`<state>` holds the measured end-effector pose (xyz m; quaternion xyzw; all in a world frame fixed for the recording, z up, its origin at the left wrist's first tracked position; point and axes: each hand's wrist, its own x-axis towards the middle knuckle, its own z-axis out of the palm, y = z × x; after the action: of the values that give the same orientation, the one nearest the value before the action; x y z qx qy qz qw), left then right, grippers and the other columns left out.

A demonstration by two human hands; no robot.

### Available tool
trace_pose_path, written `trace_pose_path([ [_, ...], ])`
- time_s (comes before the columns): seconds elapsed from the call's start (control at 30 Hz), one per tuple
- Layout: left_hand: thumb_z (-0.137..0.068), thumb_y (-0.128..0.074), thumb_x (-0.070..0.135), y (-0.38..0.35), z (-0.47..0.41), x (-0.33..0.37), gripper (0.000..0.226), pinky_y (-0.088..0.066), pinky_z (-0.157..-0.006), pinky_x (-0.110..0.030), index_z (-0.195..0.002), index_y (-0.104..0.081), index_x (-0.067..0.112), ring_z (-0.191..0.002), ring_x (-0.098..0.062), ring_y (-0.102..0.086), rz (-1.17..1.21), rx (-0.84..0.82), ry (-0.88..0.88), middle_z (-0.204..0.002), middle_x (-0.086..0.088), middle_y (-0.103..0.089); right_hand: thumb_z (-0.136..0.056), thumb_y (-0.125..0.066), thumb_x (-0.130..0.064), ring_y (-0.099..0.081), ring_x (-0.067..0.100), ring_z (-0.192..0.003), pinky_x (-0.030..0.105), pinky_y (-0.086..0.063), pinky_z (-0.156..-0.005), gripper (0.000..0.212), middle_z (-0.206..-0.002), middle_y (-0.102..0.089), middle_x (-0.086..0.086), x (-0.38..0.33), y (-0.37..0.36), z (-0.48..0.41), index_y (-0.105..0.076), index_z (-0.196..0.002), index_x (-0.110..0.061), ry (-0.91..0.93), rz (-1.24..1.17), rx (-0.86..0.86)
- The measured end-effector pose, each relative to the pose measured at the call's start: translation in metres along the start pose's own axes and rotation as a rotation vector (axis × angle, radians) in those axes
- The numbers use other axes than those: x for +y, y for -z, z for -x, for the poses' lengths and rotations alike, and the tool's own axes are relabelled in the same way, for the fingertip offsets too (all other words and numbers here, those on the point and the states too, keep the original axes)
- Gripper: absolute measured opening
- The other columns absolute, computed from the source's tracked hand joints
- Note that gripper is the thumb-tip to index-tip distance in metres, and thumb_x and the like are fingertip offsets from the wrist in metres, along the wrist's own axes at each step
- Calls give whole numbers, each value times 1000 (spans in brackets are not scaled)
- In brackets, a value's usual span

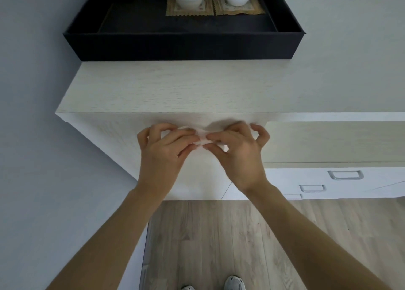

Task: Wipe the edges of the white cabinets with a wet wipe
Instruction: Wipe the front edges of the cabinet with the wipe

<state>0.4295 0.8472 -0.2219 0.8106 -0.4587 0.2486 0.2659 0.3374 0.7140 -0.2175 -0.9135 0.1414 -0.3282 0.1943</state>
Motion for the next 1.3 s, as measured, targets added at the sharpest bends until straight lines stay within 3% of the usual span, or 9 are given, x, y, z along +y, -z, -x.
trace_pose_path([
  [0.13, -82, -62, 29, -14, -13, 23, 17, -26, -85, -35, -89, -73, 19, -96, -15, -48, -3, -43, -50, -90, 11, -72, -73, -76, -20, -62, 15, -87, 34, -14, -91, 12, -75, -70, -11, 17, 17, 6, -71, -84, -23, 0, 11, -14],
  [0.27, -85, -60, 32, -13, -7, 17, 19, -27, -85, -34, -93, -73, 21, -93, -15, -49, -16, -26, -42, -90, 11, -72, -69, -78, -12, -60, 23, -87, 39, -20, -85, 17, -75, -69, -5, 9, 12, 7, -71, -84, -16, -49, -44, -10],
  [0.5, -82, -60, 32, -4, 3, 1, 22, -25, -83, -31, -88, -74, 17, -90, -16, -48, 48, 30, 65, -85, 8, -73, -70, -78, -15, -60, 13, -82, 30, -18, -80, 15, -76, -63, -13, -7, 0, 3, -72, -83, -21, -187, -197, -32],
  [0.63, -81, -59, 27, -14, -7, 26, 20, -27, -81, -32, -85, -73, 14, -88, -16, -45, 71, 2, 32, -86, 6, -73, -72, -77, -16, -54, 1, -83, 27, -17, -81, 14, -78, -57, -18, 11, 19, 4, -72, -83, -23, -150, -155, -25],
  [0.9, -84, -58, 30, 11, 0, -16, 21, -28, -79, -33, -93, -74, 18, -85, -17, -45, 34, -15, -34, -90, 8, -73, -68, -80, -15, -60, 21, -82, 39, -20, -83, 16, -73, -66, -5, -9, -2, 2, -72, -81, -18, -127, -132, -27],
  [1.13, -83, -63, 24, 9, -1, -21, 19, -32, -75, -34, -91, -74, 10, -81, -20, -45, -19, 30, -121, -84, 0, -73, -72, -75, -27, -59, 17, -87, 38, -17, -87, 8, -66, -67, -13, 2, 0, 4, -71, -79, -26, -22, 3, 30],
  [1.3, -81, -65, 21, -2, -2, -9, 19, -32, -74, -32, -90, -74, 7, -80, -21, -44, -10, 65, -147, -80, -4, -70, -77, -70, -29, -60, 15, -89, 36, -17, -88, 2, -74, -69, -17, 18, 15, 5, -72, -78, -29, 47, 15, 54],
])
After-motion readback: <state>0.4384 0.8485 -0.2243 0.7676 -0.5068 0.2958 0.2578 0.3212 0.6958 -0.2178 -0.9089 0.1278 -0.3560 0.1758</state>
